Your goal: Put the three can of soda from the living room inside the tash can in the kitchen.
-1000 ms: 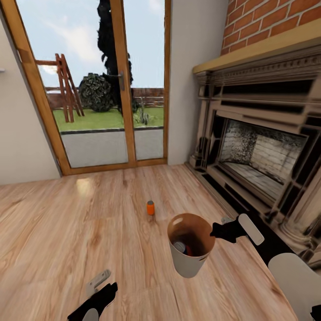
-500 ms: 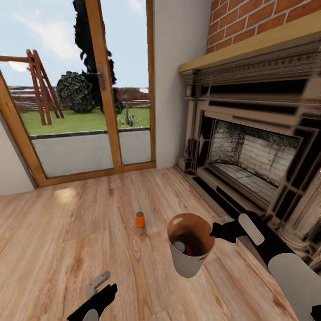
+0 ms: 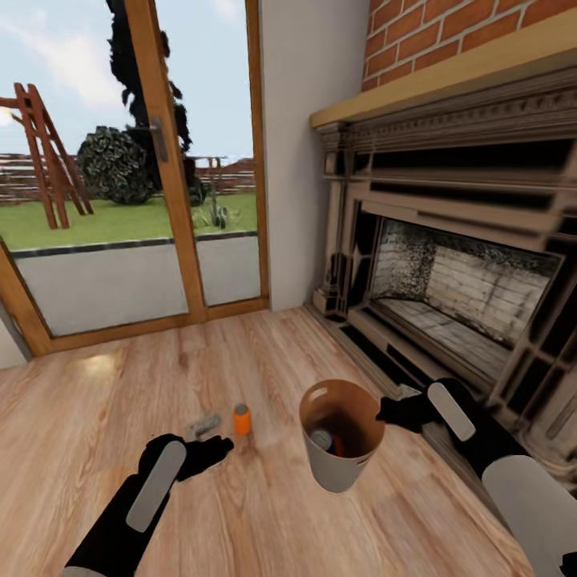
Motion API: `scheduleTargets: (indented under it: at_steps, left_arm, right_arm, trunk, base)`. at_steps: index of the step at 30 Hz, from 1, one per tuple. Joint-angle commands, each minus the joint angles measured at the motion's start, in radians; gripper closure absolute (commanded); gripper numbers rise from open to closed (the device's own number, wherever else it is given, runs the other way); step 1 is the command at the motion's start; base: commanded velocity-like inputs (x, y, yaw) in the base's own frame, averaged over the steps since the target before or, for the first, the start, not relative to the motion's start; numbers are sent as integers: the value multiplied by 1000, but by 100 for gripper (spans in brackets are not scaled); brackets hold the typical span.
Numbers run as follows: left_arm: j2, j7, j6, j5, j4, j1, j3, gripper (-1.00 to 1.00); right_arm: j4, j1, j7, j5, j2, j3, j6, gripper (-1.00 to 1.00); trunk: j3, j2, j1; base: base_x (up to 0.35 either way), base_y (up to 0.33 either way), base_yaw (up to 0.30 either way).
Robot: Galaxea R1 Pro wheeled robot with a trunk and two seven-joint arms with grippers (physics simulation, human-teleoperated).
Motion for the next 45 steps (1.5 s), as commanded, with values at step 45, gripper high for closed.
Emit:
scheduleTargets:
  at_steps: [45]
  left_arm:
    - [-45, 17, -113, -171, 371, -67, -6, -100]
  right_arm:
    - [-1, -1, 4, -36, 3, 11, -9, 100]
  trunk:
    - [0, 0, 0]
  base:
    - [347, 1, -21]
